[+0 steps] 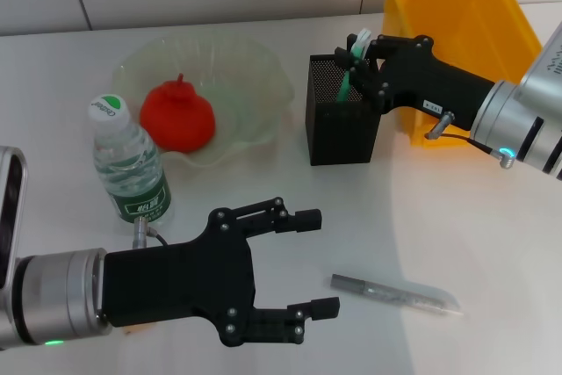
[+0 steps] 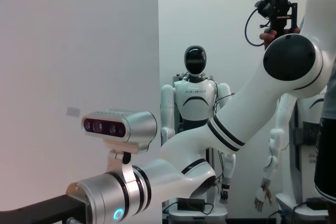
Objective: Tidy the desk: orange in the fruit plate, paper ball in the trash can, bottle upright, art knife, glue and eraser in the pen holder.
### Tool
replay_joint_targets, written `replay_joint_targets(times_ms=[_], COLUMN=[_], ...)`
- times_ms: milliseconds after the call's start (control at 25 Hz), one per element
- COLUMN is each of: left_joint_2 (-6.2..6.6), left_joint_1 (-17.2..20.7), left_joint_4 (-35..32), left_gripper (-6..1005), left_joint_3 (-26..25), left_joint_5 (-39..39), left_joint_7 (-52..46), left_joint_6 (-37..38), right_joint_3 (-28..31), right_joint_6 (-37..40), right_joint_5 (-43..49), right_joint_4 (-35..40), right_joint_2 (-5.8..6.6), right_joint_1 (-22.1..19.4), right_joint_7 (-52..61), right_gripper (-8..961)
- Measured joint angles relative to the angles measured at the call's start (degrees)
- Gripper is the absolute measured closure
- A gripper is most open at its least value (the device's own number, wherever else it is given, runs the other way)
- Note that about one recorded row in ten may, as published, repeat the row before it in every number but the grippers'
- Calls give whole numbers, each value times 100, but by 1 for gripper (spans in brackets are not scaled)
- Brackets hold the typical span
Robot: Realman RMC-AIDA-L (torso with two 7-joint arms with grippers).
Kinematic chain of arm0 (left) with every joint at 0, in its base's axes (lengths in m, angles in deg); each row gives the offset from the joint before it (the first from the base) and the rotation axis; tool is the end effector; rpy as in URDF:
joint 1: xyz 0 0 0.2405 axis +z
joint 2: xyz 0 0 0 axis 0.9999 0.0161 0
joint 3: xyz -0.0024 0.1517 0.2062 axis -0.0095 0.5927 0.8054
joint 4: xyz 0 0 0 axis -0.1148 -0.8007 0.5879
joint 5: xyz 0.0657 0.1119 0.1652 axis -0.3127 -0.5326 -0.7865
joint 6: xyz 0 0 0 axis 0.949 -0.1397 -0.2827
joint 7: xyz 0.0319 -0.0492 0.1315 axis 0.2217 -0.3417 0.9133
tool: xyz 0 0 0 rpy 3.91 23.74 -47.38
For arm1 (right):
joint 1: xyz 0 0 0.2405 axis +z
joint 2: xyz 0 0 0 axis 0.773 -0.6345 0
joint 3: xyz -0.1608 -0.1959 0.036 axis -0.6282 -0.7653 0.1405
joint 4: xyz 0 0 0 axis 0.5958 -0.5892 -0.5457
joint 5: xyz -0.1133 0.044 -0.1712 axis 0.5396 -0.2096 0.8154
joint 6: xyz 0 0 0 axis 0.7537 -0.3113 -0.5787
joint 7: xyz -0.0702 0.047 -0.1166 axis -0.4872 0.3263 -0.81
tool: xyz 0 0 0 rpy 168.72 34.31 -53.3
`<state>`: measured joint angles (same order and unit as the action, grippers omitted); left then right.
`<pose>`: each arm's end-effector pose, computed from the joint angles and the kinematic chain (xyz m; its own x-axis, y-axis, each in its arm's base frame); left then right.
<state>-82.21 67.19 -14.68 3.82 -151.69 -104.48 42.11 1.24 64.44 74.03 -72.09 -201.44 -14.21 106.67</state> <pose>-0.2077 0.2519 -0.0594 0.6954 -0.0164 0.7184 -0.0021 -0.9998 -0.0208 0.2570 0.3708 -0.0297 0.7710 -0.0133 -0.6367 -0.4435 -0.7287 -0.5219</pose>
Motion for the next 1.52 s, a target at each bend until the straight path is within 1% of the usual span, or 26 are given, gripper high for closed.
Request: replay_joint_targets(times_ms=[120,320,400,480,520,560,640,680,720,760,800,880,920,960,1000,1080,1160,1280,1320,1360,1440,1480,1520], left_joint_2=[0,7,8,14,33,33,55,99,157,167,174,185,156,156,131,75,27,16,19,19,19,15,2], left_joint_1=[1,1,1,-2,-6,-6,-8,-10,14,27,45,104,171,171,213,319,436,517,527,527,511,500,495], left_joint_4=[0,0,-15,-48,-131,-131,-219,-440,-804,-901,-1025,-1388,-1895,-1895,-2189,-2920,-3744,-4613,-5010,-5010,-5276,-5378,-5536], left_gripper=[214,217,218,219,220,220,221,222,222,223,224,225,225,226,226,228,229,231,231,232,233,233,234], left_joint_3=[0,0,0,0,0,0,1,-1,-44,-77,-152,-498,-943,-943,-1101,-1330,-1399,-1384,-1367,-1367,-1358,-1346,-1227], left_joint_5=[0,-1,-1,-1,-13,-13,-53,-158,-359,-426,-533,-964,-1542,-1542,-1836,-2485,-3127,-3693,-3934,-3934,-4213,-4382,-4770], left_joint_7=[-6,-18,-21,-39,-141,-141,-253,-517,-911,-1014,-1148,-1568,-2064,-2064,-2305,-2834,-3347,-3960,-4378,-4378,-4746,-4865,-5097], left_joint_6=[18,26,30,51,70,70,82,95,86,79,64,49,52,52,57,59,60,128,284,284,507,589,678], right_joint_3=[-75,-13,-5,4,4,4,-24,-65,-132,-132,-145,-125,-96,-96,-90,-71,-38,-15,-8,-8,2,5,13], right_joint_6=[12,164,242,580,1109,1109,1677,1932,2372,2372,2616,3045,3486,3486,3647,3923,4137,4278,4265,4265,4216,4185,4073], right_joint_5=[-22,-69,-119,-359,-623,-623,-738,-714,-551,-551,-396,-23,499,499,733,1185,1535,1912,2081,2081,2160,2172,2177], right_joint_4=[27,50,66,137,294,294,646,921,1476,1476,1764,2282,2770,2770,2917,3137,3209,3192,3189,3189,3152,3113,3004], right_joint_2=[-7,-2,0,7,18,18,37,41,46,46,46,48,46,46,43,31,21,16,13,13,10,9,10], right_joint_1=[-51,-164,-205,-344,-562,-562,-837,-992,-1307,-1307,-1471,-1756,-2031,-2031,-2115,-2242,-2295,-2319,-2340,-2340,-2368,-2382,-2396], right_joint_7=[0,28,41,70,227,227,714,1047,1658,1658,1940,2332,2605,2605,2663,2744,2780,2788,2768,2768,2688,2637,2564], right_gripper=[758,538,499,460,441,421,382,362,343,324,304,268,250,232,214,214,213,213,213,212,212,211,210])
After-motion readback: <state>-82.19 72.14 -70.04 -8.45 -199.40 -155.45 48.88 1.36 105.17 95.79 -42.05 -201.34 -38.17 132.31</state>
